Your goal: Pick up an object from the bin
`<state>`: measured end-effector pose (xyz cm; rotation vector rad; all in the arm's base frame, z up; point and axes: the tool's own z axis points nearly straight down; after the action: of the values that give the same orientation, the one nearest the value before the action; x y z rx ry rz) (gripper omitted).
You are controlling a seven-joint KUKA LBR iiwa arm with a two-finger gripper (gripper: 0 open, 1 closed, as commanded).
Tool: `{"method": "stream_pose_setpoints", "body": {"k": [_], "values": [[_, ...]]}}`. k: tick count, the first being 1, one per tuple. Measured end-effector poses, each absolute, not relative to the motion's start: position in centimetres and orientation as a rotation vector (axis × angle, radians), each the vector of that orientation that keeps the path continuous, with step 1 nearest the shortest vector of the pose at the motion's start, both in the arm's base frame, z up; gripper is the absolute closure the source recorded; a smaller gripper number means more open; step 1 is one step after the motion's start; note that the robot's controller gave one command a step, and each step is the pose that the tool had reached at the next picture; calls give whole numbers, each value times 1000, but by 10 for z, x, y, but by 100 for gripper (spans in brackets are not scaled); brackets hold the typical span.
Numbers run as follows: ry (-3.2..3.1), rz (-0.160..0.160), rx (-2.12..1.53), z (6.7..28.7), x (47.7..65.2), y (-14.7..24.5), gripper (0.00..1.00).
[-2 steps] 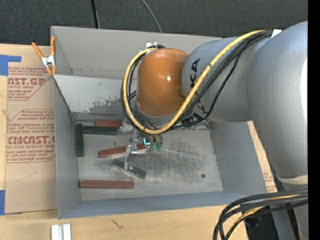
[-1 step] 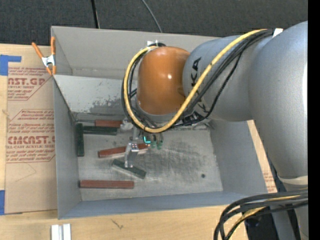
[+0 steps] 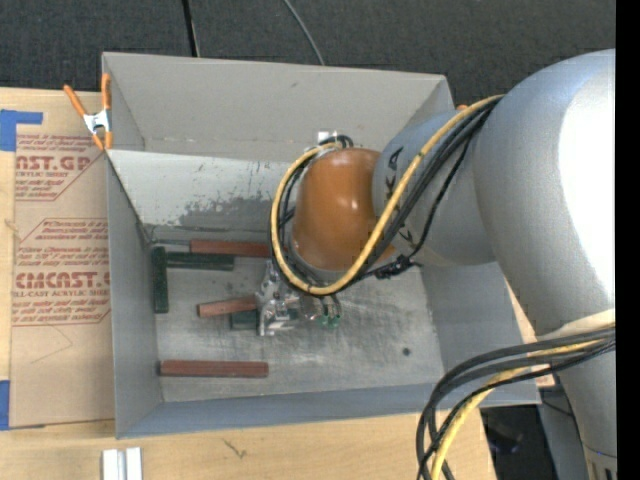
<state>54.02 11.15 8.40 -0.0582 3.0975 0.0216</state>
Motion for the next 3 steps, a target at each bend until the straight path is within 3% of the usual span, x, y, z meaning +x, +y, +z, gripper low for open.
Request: {"method": "stream_pose_setpoints", "body": {"k": [2, 3], "values": [[3099, 21, -58, 85, 540, 111, 100], [3139, 2, -77, 116, 527, 106, 100]]}}
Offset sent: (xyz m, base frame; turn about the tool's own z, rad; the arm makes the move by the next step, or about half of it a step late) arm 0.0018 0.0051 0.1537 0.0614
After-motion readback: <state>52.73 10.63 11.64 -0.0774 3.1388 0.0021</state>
